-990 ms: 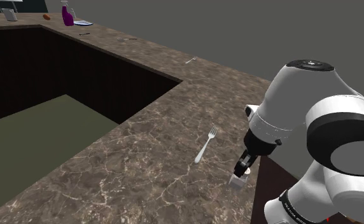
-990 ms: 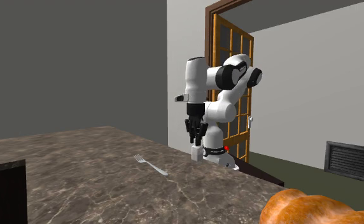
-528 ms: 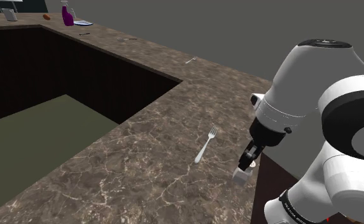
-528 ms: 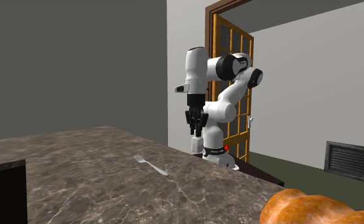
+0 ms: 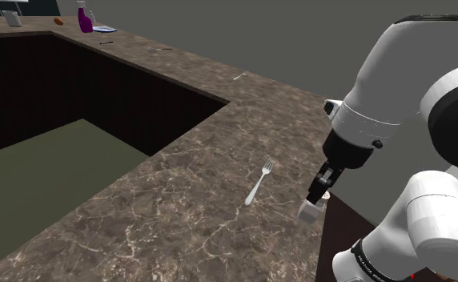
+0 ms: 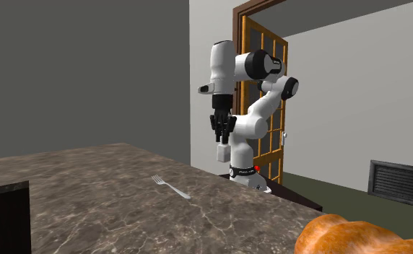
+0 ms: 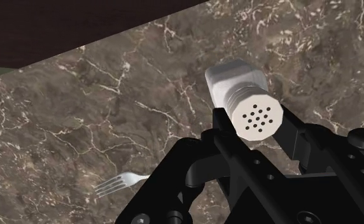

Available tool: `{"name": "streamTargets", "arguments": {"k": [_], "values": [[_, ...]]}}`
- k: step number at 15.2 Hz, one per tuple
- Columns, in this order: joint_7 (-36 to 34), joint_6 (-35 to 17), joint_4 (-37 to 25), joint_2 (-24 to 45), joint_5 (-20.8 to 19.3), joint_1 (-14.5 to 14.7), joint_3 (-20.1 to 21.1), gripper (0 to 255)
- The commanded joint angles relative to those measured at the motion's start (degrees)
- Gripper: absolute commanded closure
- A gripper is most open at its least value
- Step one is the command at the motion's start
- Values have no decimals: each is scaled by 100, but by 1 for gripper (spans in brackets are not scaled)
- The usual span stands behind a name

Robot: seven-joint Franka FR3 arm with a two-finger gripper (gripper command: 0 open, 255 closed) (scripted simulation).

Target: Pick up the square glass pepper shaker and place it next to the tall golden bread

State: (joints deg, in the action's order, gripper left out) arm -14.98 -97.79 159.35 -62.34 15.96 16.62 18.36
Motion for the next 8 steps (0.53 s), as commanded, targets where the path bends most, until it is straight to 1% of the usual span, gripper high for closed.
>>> {"name": "streamTargets", "arguments": {"k": [1, 8], "values": [[-8, 152, -155, 3, -42, -20, -41, 255], [-19, 623, -723, 96, -187, -98, -181, 255]]}}
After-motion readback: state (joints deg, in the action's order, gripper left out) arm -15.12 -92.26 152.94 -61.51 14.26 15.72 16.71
